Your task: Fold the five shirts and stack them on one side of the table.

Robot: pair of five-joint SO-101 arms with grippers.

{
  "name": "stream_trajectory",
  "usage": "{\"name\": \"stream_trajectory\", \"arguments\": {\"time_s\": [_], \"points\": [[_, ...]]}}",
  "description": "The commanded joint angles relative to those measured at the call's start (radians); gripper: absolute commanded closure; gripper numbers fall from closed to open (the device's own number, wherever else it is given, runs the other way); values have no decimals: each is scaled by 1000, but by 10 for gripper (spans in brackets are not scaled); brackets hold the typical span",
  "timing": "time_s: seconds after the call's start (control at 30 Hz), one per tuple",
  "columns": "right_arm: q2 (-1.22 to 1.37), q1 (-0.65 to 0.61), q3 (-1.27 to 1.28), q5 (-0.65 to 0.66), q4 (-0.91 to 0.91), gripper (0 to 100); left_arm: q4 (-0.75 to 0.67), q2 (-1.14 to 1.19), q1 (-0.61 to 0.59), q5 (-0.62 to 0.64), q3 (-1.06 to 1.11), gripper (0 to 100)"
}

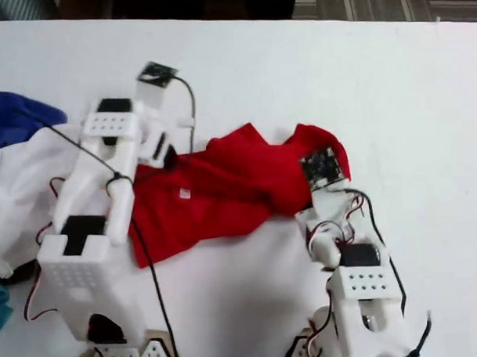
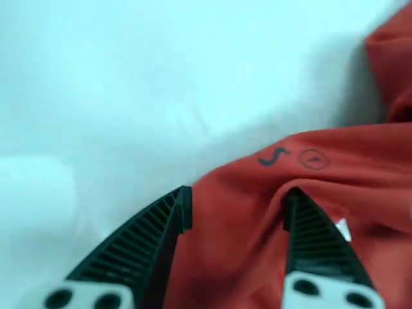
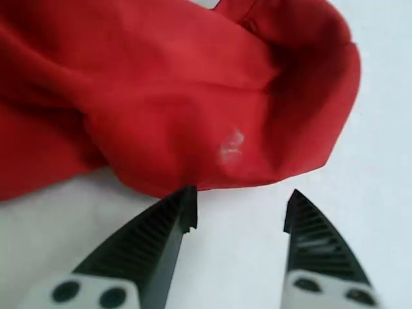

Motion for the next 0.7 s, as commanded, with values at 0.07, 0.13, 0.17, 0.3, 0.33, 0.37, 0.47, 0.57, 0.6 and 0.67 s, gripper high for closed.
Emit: {"name": "stream_trajectory", "arguments": {"time_s": [0.07, 0.13, 0.17, 0.3, 0.33, 0.37, 0.47, 0.57, 0.6, 0.67], "points": [[-28, -48, 83, 8, -199, 774, 80, -20, -68, 2, -125, 752], [-28, -58, 129, 8, -277, 775, 155, -20, -74, -2, -168, 752], [-28, -59, 149, 8, -309, 775, 206, -20, -72, -21, -191, 752], [-30, -48, 164, 8, -338, 775, 405, -20, -43, -227, -271, 752], [-30, -48, 164, 8, -338, 775, 465, -20, -34, -293, -286, 752], [-30, -50, 166, 8, -338, 775, 525, -20, -20, -362, -294, 752], [-28, -50, 167, 8, -338, 775, 586, -21, 3, -496, -262, 752], [-28, -50, 167, 8, -338, 775, 563, -11, 17, -517, -202, 752], [-28, -50, 167, 8, -338, 775, 545, -11, 25, -528, -177, 752], [-28, -50, 167, 8, -338, 776, 483, -11, 38, -525, -131, 752]]}}
